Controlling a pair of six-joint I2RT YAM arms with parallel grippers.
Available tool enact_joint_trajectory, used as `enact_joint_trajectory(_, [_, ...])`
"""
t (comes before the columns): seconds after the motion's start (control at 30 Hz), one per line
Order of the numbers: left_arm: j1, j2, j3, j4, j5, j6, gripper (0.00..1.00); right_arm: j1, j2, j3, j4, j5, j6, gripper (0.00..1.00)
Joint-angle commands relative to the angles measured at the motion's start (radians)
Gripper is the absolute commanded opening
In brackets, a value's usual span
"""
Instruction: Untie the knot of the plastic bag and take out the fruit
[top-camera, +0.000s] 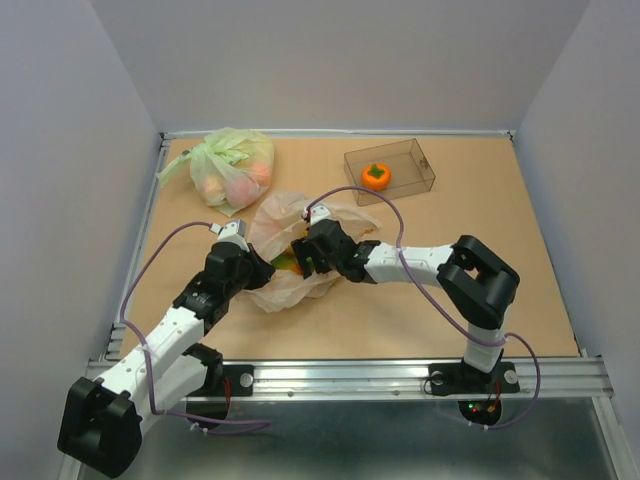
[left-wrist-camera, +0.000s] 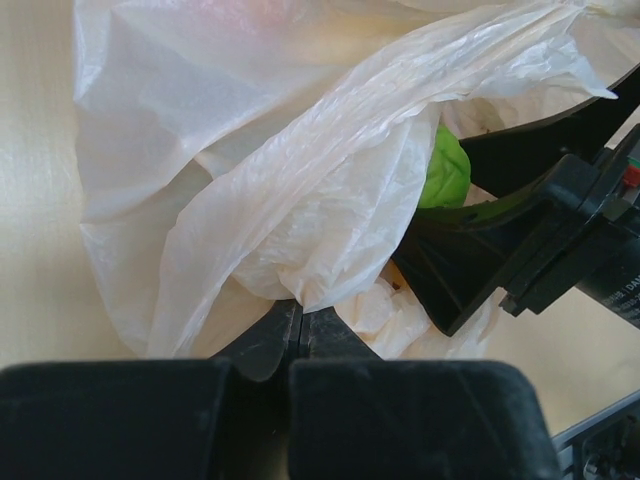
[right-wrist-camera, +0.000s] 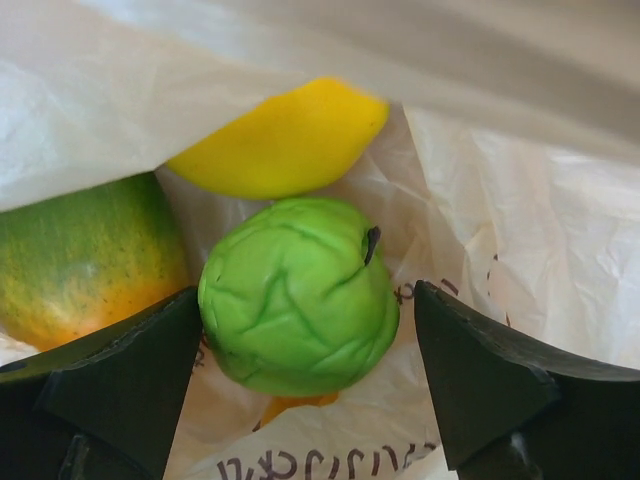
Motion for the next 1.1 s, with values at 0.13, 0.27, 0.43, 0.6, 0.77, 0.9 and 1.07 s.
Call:
enact_joint_trajectory(0.13, [0.002, 0.018, 0.056, 0.009, -0.059, 0.041, 0.0, -0.013, -0.016, 0.047, 0.114, -0.006, 0.009, 0.62])
enact_joint_trajectory(0.27, [0.003, 0.05, 0.108, 0.002, -0.128, 0.085, 0.0, -0.015, -0.074, 0.038, 0.114, -0.083, -0.026, 0.27])
enact_joint_trajectory(0.43, [0.009, 0.102, 0.2, -0.044, -0.183, 0.179, 0.0, -0.013, -0.197, 0.038, 0.106, -0.181, -0.034, 0.25])
enact_joint_trajectory(0.6, [0.022, 0.138, 0.277, -0.038, -0.217, 0.312, 0.0, -0.013, -0.263, 0.122, 0.093, -0.275, -0.048, 0.24])
enact_joint_trajectory(0.77, [0.037, 0.147, 0.291, -0.026, -0.232, 0.394, 0.0, -0.019, -0.281, 0.24, 0.091, -0.212, -0.112, 0.22])
enact_joint_trajectory(0.9, [0.04, 0.118, 0.241, 0.018, -0.232, 0.403, 0.0, -0.09, -0.271, 0.325, 0.085, -0.103, -0.173, 0.21])
enact_joint_trajectory(1.07, [0.039, 0.131, 0.247, 0.029, -0.231, 0.4, 0.0, -0.264, -0.232, 0.382, 0.08, -0.014, -0.167, 0.22])
